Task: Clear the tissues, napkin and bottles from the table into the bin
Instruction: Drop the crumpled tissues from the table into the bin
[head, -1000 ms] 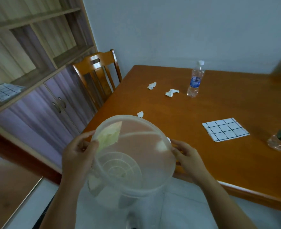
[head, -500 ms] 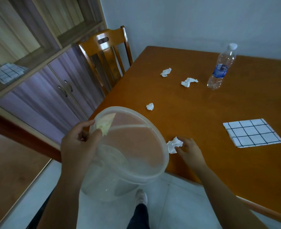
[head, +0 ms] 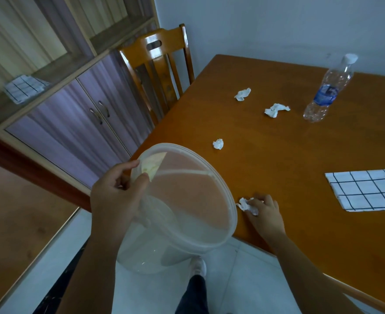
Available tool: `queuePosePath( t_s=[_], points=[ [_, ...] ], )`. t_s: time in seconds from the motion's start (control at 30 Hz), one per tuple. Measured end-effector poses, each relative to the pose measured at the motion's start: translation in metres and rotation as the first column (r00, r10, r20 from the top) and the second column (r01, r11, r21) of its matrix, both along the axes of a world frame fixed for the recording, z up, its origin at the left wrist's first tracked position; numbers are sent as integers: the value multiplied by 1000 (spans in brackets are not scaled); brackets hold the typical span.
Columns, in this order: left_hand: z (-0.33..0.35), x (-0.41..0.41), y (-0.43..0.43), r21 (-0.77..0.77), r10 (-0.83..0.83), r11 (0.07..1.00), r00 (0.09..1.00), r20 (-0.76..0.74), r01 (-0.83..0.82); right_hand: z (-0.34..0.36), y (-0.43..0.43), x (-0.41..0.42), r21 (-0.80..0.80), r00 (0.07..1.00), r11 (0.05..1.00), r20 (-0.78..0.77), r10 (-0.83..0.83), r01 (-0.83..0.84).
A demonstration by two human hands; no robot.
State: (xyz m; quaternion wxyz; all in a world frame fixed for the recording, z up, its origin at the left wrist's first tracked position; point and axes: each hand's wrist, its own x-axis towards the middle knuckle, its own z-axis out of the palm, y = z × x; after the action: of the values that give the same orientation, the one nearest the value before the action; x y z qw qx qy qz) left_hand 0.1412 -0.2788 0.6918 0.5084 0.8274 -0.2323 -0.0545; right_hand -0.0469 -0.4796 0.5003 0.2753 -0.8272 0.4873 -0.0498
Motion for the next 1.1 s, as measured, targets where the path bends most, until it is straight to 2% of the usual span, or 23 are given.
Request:
queuePosePath(
  t_s=[0.27, 0.37, 0.47, 0.7, 0.87, 1.1],
  points=[
    [5, 19, -3, -33, -10, 999, 1000, 1, 10, 11, 5, -3, 92, 973, 984, 160, -165, 151],
    [9, 32, -13, -56, -21, 998, 1000, 2, 21, 32, -2, 7, 63, 943, 977, 254, -213, 204],
    [14, 50, -23, -96, -14, 995, 1000, -4, 14, 66, -11, 28, 5, 927, 981, 327, -186, 196],
    [25, 103, -57, -114, -36, 993, 999, 33, 40, 147, -19, 102, -34, 854, 994, 514, -75, 107],
    [25, 140, -79, -151, -53, 987, 998, 26, 57, 160, -17, 152, -32, 856, 999, 516, 40, -27],
    [18, 163, -106, -135, -66, 988, 997, 26, 69, 157, -30, 188, -40, 871, 973, 440, 220, -226]
  ],
)
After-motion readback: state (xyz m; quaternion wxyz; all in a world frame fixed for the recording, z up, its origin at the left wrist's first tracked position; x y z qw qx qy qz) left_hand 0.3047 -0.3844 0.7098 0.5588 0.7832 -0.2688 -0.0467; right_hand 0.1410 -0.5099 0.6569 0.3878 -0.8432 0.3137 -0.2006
